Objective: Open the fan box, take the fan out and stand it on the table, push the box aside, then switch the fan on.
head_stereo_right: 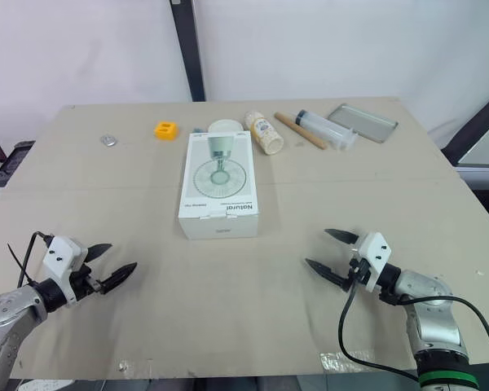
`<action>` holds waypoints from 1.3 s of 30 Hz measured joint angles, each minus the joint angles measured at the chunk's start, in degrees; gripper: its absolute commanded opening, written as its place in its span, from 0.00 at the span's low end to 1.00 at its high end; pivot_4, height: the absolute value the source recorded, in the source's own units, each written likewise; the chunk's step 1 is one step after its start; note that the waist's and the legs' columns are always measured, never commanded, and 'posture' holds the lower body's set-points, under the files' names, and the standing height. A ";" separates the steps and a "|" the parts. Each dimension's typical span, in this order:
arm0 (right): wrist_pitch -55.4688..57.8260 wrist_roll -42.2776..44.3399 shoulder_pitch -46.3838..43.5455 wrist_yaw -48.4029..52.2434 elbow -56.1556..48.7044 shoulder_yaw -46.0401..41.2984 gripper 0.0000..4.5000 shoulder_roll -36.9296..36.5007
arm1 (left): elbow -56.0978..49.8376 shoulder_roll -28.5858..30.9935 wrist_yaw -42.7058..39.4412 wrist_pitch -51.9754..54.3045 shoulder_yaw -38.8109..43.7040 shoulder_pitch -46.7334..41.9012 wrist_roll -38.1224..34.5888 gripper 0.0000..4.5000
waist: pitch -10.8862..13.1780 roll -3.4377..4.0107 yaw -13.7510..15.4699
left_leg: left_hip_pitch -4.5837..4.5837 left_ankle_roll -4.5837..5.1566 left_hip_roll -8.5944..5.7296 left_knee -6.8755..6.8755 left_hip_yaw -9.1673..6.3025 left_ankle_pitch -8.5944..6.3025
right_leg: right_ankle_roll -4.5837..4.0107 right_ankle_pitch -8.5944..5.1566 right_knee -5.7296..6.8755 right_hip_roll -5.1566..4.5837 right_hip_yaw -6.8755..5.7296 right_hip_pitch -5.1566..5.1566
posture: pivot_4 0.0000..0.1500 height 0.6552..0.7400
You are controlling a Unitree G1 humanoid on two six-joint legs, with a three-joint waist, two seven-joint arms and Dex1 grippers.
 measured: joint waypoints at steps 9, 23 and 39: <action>0.06 -0.33 -0.24 -0.41 0.00 0.13 1.00 0.05 | 0.18 -0.93 0.90 -0.65 -0.19 -1.26 0.34 0.99 | 0.00 0.00 0.01 | 0.00 0.00 0.00 0.00 0.00 0.00 | 0.00 0.00 0.00 0.00 0.00 0.00 | 1.00 1.00; 0.57 -0.49 -0.49 -1.12 -0.18 0.26 1.00 0.06 | 0.17 -1.58 1.21 -2.24 -0.57 -1.12 1.01 0.82 | 0.00 0.00 0.00 | 0.00 0.00 0.00 0.00 0.01 0.00 | 0.00 0.00 0.00 0.00 0.01 0.00 | 1.00 1.00; 10.05 -4.69 -18.59 -4.34 -12.29 11.36 1.00 4.26 | -6.80 0.24 2.51 14.07 -8.18 -25.31 -7.66 0.01 | 0.00 0.01 -0.03 | -0.07 -0.33 -0.02 0.04 0.00 0.19 | -0.02 0.02 0.02 0.03 -0.08 -0.07 | 1.00 1.00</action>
